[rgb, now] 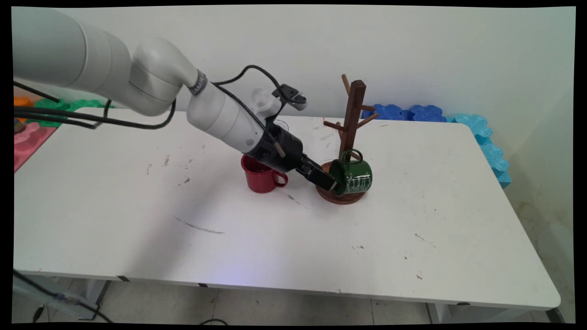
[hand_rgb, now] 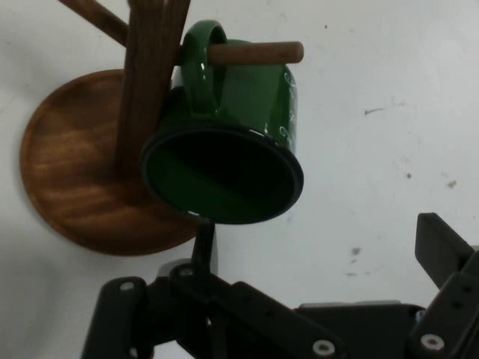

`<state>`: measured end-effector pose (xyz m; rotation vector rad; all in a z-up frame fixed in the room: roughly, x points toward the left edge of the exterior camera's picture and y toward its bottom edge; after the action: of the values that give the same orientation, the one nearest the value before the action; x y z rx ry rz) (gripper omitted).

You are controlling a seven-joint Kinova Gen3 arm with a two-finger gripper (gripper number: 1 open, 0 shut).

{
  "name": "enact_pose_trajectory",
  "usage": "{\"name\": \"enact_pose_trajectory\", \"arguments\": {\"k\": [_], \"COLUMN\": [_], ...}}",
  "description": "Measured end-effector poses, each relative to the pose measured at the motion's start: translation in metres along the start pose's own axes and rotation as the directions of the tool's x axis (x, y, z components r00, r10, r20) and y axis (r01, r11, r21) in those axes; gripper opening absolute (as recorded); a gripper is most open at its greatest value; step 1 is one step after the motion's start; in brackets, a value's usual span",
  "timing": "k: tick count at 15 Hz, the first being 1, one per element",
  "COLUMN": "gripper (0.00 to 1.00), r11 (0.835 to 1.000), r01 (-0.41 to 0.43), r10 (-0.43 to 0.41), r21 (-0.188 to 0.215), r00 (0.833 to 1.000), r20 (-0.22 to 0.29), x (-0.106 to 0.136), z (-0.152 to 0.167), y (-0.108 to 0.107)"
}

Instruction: Pick up the green mug from the rack

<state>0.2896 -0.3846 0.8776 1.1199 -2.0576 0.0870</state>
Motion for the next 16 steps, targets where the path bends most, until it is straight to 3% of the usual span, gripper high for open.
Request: {"name": "enact_pose_trajectory", "arguments": {"k": [16], "gripper": [1.0], "r11": [0.988], "r01": [0.152], "r10": [-0.154], "r21": [-0.032], "r00": [0.987], "r20": [-0.048], "x": [-0.004], "z": [0.039], "y": [0.003]}}
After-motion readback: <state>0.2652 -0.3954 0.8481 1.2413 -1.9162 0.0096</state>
